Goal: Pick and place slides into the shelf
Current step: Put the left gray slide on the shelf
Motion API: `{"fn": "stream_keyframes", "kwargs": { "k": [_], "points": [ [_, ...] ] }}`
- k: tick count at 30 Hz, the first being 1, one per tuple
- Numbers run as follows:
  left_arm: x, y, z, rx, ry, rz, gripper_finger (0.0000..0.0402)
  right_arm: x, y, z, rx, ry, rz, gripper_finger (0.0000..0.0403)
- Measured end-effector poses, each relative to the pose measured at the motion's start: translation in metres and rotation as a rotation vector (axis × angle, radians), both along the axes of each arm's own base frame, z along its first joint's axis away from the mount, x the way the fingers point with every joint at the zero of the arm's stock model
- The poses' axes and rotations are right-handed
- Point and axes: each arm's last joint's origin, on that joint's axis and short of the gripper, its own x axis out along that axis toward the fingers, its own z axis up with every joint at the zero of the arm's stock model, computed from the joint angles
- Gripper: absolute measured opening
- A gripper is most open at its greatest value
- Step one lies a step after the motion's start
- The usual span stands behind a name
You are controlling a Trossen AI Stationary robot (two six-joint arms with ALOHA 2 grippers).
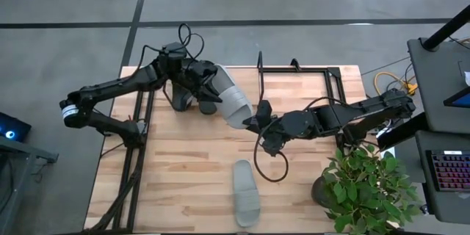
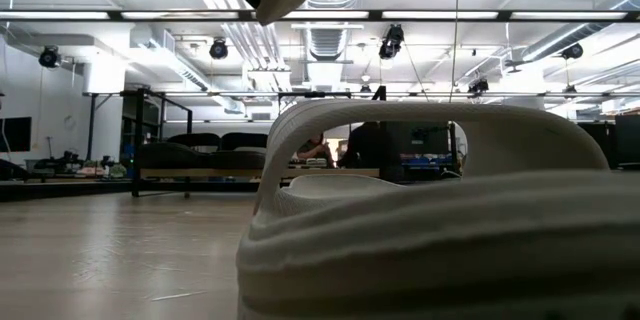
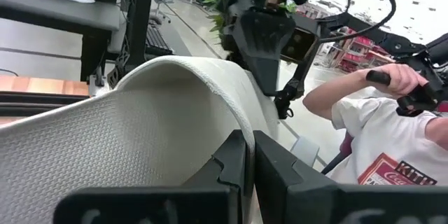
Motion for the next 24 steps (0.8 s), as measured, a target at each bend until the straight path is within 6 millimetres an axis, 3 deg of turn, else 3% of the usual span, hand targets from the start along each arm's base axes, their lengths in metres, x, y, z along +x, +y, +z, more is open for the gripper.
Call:
{"fn": "stream_keyframes", "kwargs": {
  "k": [8,24],
  "points": [
    [0.0,0.001,0.002,0.005,-0.007,0.006,0.0,0.006,-0.006,-0.006,0.005,0.005,-0.045,0.0025],
    [-0.001,0.0,0.003,0.05,-0.037,0.004,0.0,0.011,-0.006,-0.011,0.017,-0.001,-0.107,0.0018]
  ]
}}
